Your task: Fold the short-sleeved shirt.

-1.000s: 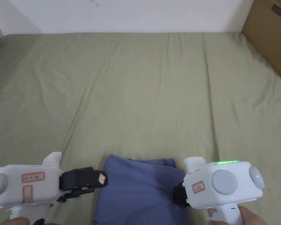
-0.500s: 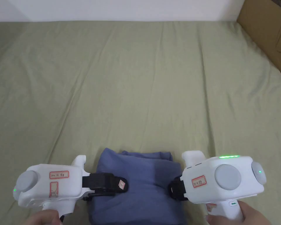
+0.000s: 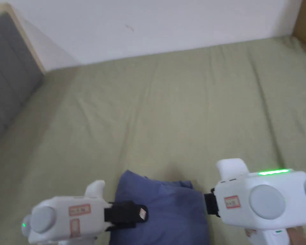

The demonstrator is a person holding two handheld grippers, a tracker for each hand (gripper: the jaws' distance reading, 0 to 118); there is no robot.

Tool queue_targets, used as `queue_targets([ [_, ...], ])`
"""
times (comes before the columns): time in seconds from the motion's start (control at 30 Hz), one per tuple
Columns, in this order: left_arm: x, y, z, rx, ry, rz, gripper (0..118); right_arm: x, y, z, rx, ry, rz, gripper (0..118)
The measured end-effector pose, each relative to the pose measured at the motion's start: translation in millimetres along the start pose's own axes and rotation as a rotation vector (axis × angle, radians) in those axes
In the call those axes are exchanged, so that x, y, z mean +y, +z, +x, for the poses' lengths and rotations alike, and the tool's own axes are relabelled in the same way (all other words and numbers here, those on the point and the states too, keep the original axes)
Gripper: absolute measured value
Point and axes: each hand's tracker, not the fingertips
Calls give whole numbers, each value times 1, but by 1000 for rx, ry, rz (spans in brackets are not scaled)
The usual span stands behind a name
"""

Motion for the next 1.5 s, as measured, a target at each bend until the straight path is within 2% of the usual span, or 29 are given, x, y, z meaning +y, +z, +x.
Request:
queue_targets([
  [0.1,13,62,-35,128,4,42,26,11,-8,-57,123,9,60,1],
  [0.17,19,98,-56,227,-6,63,26,18,-17,-94,131,62,69,1],
  [0.27,31,144,-86,378,-9,74,26,23,-33,-140,142,67,76,1],
  [0.4,42,168,-114,551,-88,52,26,24,-56,-179,117,55,76,1],
  [0.5,47,173,-127,690,-153,33,27,23,-67,-193,125,53,81,1],
  [0.53,49,174,-133,708,-136,36,31,23,-69,-196,123,45,78,1],
  [0.6,55,177,-141,764,-134,46,48,23,-74,-198,129,45,63,1],
  [0.73,65,185,-148,891,-149,87,100,20,-78,-197,116,60,49,1],
  [0.77,66,187,-146,907,-147,97,117,20,-79,-195,113,60,50,1],
  [0.8,66,188,-144,934,-147,107,118,20,-78,-195,108,61,51,1],
  [0.83,66,188,-138,945,-203,144,118,20,-77,-194,99,62,55,1],
  [0.87,64,187,-135,989,-196,124,118,20,-77,-193,94,62,58,1],
  [1.0,48,177,-111,1124,-313,102,118,21,-70,-191,94,53,80,1],
  [1.03,43,176,-105,1141,-328,97,115,20,-67,-191,98,59,88,1],
  [1.07,39,174,-97,1117,-324,94,99,19,-62,-192,102,68,98,1],
  [1.1,34,171,-87,1086,-329,103,77,18,-58,-191,106,76,111,1],
  [1.17,26,164,-65,1007,-299,139,7,16,-50,-187,118,85,133,1],
  [1.3,13,137,-20,915,-250,232,5,13,-31,-170,131,104,156,1],
  [1.47,1,94,77,788,-336,467,4,14,15,-119,135,120,282,1],
  [1.5,0,86,98,750,-342,517,4,15,28,-106,96,116,307,1],
])
